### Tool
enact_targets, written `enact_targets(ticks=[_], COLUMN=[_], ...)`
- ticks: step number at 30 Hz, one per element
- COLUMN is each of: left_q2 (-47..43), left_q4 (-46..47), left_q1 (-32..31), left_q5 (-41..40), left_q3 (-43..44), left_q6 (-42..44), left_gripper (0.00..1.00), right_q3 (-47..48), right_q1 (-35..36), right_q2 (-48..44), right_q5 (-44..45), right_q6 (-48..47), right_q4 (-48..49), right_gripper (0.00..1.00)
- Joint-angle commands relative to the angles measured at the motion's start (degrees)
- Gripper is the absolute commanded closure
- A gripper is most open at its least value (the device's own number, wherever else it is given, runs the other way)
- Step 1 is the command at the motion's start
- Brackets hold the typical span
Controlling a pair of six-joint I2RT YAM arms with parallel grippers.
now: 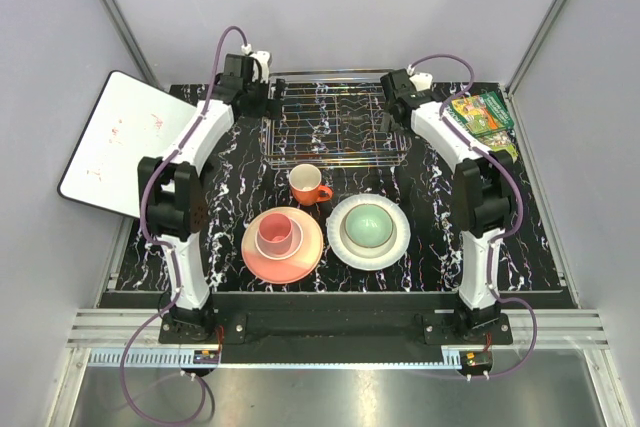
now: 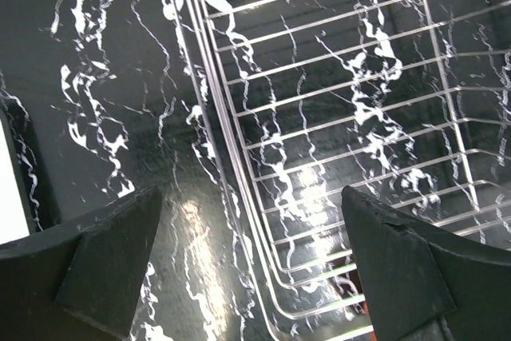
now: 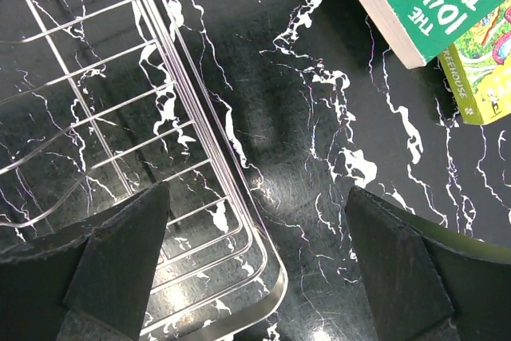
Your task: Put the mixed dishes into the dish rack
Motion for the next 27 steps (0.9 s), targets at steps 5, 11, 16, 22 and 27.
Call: enact_targets(ticks=[5, 11, 16, 22, 27], left_q2=[-4.1, -8.3, -9.8, -12.9, -15.1], left_q4=[8.2, 13.2, 13.5, 14.6, 15.4], left_q1=[0.0, -0.6, -1.0, -1.2, -1.8], left_q5=[-3.4, -3.4, -3.4, -3.5, -3.4], left_q3=[-10.5, -19.8, -22.5, -27.0, -31.4], left_q6=[3.4, 4.4, 4.2, 3.4, 2.8], left_gripper=[0.01, 0.01, 0.02, 0.02, 0.02], right_q3=[-6.8, -14.7, -17.9, -20.1, -20.7], right_q1=[0.0, 0.0, 0.0, 0.0, 0.0], right_q2=[-3.8, -7.1, -9.0, -10.2, -10.9], right_q5=[1.2, -0.8, -2.4, -3.1, -3.9], right_q6=[5.4, 8.3, 10.0, 10.3, 10.8], right_q4=[1.3, 2.5, 2.6, 3.0, 3.1], right_gripper=[0.03, 0.04, 0.04, 0.04, 0.04])
